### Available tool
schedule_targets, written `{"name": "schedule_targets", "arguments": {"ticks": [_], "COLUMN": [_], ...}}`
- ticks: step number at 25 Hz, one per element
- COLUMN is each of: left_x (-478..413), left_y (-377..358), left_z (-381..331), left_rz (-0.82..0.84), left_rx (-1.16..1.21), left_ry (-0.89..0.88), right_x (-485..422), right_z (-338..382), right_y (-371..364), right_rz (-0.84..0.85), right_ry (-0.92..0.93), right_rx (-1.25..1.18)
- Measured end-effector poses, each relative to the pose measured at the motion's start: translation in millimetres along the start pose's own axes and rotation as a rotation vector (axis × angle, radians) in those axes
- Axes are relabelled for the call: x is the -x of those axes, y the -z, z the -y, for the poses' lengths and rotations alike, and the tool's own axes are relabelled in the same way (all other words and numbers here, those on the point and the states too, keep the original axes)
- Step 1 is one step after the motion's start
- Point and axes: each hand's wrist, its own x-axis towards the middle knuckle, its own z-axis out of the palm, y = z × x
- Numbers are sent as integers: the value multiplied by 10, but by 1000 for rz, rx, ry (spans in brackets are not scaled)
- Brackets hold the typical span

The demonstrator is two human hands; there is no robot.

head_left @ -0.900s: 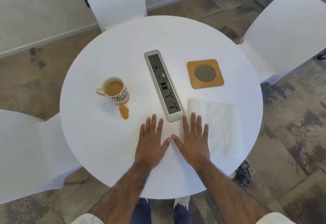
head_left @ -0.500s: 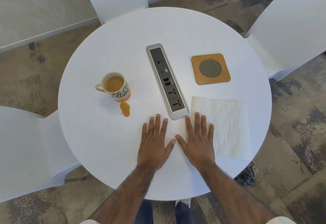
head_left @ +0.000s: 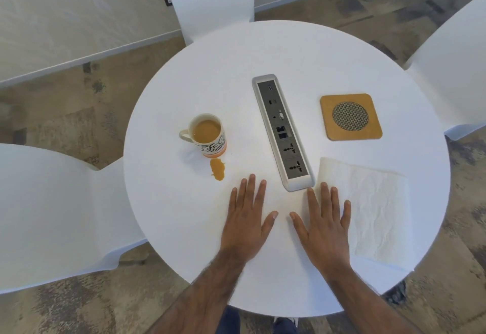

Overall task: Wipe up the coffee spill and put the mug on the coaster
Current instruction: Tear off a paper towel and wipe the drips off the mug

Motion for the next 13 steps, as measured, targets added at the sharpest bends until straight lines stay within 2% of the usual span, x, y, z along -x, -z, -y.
{"name": "schedule_targets", "arguments": {"ticks": [5, 9, 13], "left_x": [-303, -603, -860], "left_y": [531, 919, 1056], "left_z": [519, 959, 1265], "left_rz": [-328, -573, -616], "left_rx": [161, 335, 521], "left_ry": [168, 294, 428], "right_x": [-340, -721, -1106], "right_z": [413, 821, 1191], "right_y": [139, 218, 313], "right_rz": [-134, -142, -102], "right_ry": [142, 246, 299], "right_rx": [-112, -192, -260]}}
